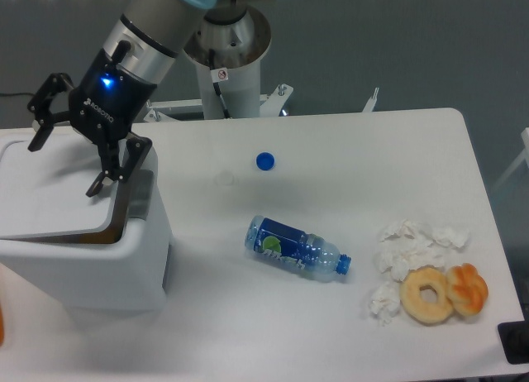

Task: Close the trash can
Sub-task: 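Push the lid down with the gripper fingers onto the can rim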

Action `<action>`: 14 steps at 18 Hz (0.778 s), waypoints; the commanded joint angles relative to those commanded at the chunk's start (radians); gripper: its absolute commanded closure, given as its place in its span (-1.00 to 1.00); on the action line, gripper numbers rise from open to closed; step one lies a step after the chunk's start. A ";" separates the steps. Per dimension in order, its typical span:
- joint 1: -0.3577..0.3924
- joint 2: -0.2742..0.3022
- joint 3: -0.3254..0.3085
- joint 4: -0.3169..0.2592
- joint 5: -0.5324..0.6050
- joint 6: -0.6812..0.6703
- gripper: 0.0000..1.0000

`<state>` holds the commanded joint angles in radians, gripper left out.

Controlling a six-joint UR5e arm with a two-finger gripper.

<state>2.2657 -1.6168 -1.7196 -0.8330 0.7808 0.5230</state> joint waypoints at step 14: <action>0.005 -0.011 -0.008 0.002 0.006 0.028 -1.00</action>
<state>2.2703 -1.6276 -1.7273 -0.8314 0.7869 0.5507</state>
